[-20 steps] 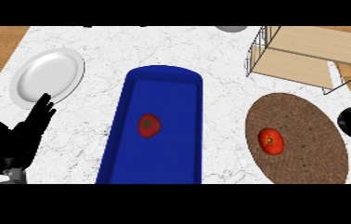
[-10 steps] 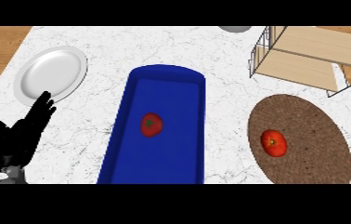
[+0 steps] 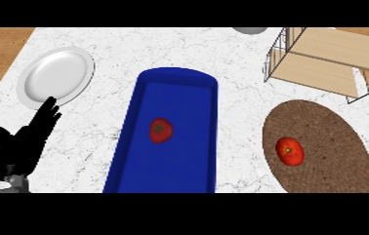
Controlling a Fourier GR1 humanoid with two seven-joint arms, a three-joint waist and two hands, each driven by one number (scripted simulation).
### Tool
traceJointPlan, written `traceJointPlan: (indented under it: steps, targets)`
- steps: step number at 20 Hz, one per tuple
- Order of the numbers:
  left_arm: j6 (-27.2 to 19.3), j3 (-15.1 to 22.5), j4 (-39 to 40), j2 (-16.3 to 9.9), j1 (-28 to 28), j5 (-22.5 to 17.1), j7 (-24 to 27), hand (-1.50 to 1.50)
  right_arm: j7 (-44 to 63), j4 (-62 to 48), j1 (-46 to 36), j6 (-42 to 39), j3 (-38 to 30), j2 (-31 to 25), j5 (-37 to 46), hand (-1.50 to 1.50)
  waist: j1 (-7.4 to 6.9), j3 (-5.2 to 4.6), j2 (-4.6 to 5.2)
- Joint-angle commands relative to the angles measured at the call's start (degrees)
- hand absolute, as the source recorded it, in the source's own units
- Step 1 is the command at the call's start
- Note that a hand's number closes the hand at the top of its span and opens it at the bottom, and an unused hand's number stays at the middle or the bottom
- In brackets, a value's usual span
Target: Pick the eggplant from the placemat and place it in the tiered shelf
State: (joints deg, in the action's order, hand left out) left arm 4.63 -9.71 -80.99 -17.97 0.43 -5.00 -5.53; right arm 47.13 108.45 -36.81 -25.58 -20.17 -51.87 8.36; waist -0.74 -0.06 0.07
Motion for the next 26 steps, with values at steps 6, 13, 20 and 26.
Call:
traceJointPlan:
  steps: [6,13,20,26]
  targets:
    - [0.2,-0.7,-2.0,0.4,-0.7,0.0,-2.0,0.00,-8.7,-17.7,-8.7,3.2,7.3,-1.2,10.5,1.50,-0.46,0.02,0.15]
    - [0.4,-0.4,-0.9,1.0,-2.1,1.3,-2.2,0.00,-12.9,-21.6,-6.9,7.1,8.4,2.2,16.6,1.50,0.30,0.04,-0.05]
    - [-0.8,-0.1,-2.0,2.4,-1.9,2.0,-2.5,0.00,-26.4,-43.1,-12.6,15.8,8.7,5.1,21.5,1.50,-0.46,0.08,0.28]
    - [0.1,-0.5,3.3,3.0,-1.4,3.2,3.2,0.00,-23.2,-50.4,-15.6,20.2,6.4,6.5,23.5,1.50,0.05,0.03,0.19]
